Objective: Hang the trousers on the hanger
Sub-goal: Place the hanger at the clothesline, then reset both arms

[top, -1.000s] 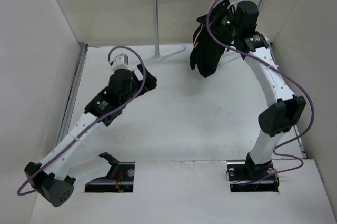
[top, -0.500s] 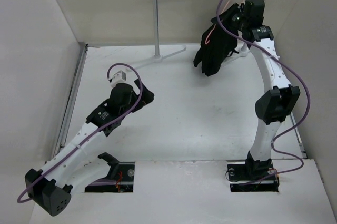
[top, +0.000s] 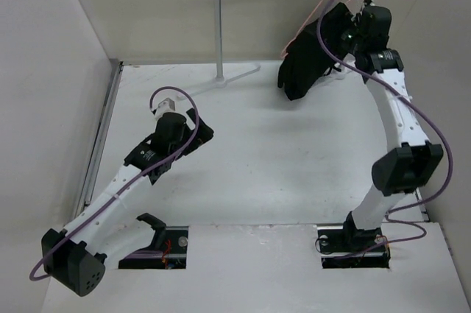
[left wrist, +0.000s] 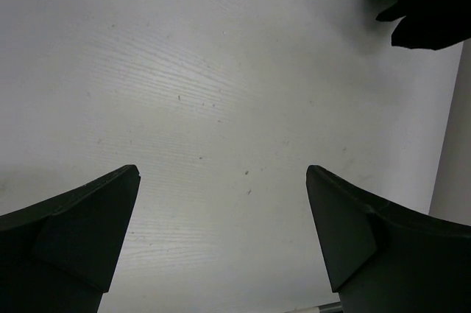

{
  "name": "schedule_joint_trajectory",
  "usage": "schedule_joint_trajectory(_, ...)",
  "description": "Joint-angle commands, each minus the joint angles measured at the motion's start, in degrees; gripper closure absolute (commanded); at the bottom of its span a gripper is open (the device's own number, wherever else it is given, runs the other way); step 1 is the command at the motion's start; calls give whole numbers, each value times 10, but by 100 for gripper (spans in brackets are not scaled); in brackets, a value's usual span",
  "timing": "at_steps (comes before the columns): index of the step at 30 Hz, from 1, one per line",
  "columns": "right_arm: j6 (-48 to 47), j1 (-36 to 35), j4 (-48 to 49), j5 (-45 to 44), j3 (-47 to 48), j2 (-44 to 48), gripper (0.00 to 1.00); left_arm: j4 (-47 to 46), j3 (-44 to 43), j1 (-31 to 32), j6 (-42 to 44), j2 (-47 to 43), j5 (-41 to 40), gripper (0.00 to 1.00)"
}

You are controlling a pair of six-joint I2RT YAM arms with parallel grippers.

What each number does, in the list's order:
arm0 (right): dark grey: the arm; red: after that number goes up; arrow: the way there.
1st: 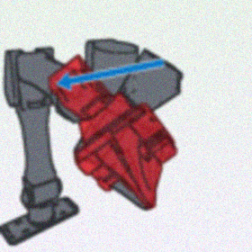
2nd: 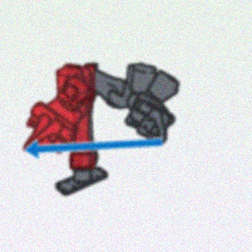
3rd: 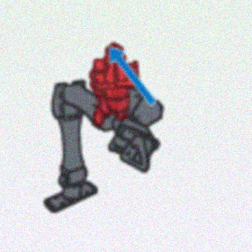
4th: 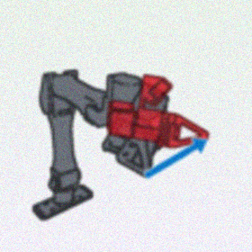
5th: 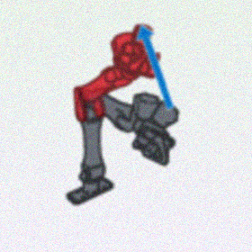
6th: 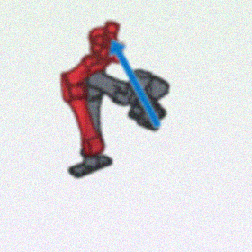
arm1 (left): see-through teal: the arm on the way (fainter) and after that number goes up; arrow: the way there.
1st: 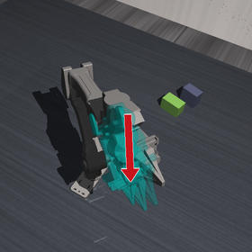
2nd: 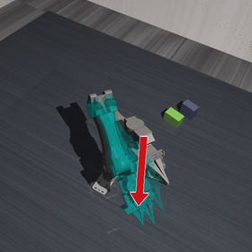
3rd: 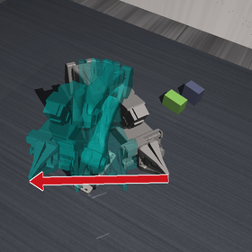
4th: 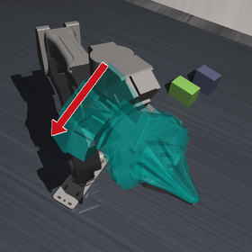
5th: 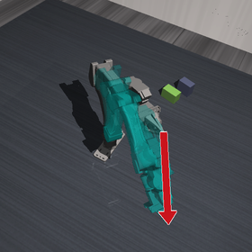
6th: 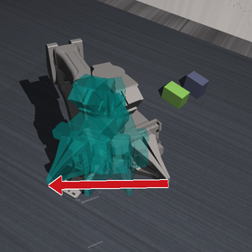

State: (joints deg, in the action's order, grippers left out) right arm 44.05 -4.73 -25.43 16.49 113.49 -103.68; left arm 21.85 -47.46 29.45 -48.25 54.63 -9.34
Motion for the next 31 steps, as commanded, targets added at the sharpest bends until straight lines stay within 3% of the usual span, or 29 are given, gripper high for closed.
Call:
schedule_joint_trajectory(1, -26, 13, 50, -32, -94, 118, 0, -8, 3, -7, -4, 11, 14, 0)
schedule_joint_trajectory(7, -22, 21, 112, -114, -433, 324, 0, -8, 12, 0, -4, 45, 20, 0)
schedule_joint_trajectory(11, -7, 18, 95, -165, -642, 446, 0, -1, 13, 13, -6, 78, 26, 0)
schedule_joint_trajectory(14, 11, 11, 52, -195, -745, 524, 0, -1, 14, 27, -14, 100, 26, 0)
schedule_joint_trajectory(21, 79, -5, -20, -204, -854, 654, 0, -13, 3, 67, -40, 128, 12, 0)
schedule_joint_trajectory(31, 92, -81, -44, -209, -886, 676, 0, 37, -32, 158, -85, 139, -87, 0)
